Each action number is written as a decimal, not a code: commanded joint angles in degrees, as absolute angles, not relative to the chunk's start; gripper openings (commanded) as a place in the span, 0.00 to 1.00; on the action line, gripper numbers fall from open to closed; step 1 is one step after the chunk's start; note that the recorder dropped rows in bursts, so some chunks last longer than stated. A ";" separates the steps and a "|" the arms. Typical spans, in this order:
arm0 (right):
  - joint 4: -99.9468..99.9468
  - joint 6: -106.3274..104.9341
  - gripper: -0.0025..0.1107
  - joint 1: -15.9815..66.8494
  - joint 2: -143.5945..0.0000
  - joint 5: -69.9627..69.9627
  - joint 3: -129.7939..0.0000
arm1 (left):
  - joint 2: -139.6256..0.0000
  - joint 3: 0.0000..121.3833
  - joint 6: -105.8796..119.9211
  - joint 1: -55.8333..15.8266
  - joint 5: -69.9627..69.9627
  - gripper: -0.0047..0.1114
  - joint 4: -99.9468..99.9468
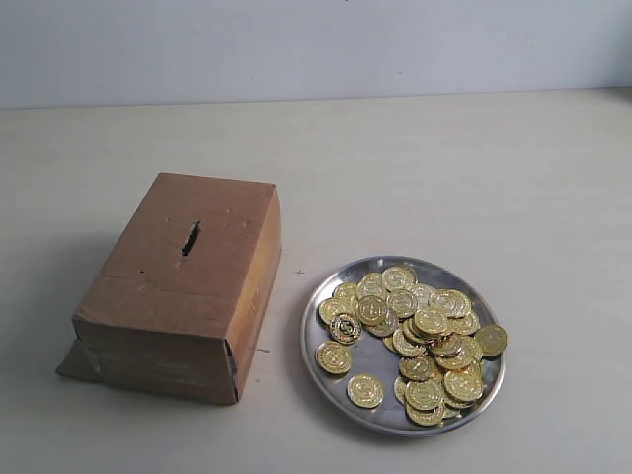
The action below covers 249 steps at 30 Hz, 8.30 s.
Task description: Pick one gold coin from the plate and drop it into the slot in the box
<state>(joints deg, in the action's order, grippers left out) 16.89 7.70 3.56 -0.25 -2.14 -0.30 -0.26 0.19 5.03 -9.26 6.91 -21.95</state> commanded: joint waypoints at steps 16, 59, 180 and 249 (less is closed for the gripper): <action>33.92 -10.93 0.02 7.31 0.00 18.67 -22.27 | -11.28 22.99 38.29 -14.87 35.75 0.04 -45.99; 40.18 -28.93 0.02 13.33 -40.86 29.90 -31.26 | -59.02 33.29 104.18 -38.98 32.27 0.04 -74.03; -0.30 4.63 0.47 22.00 -109.41 42.72 -59.30 | -86.59 43.68 116.25 -53.84 21.51 0.04 -57.46; 25.13 -32.85 0.24 22.00 -99.62 54.11 -59.30 | -84.28 43.68 109.77 -51.33 20.44 0.04 -57.24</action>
<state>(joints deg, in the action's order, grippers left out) 23.15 -26.36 21.92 -101.58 51.26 -59.43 -85.74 43.43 111.40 -52.30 19.94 -57.22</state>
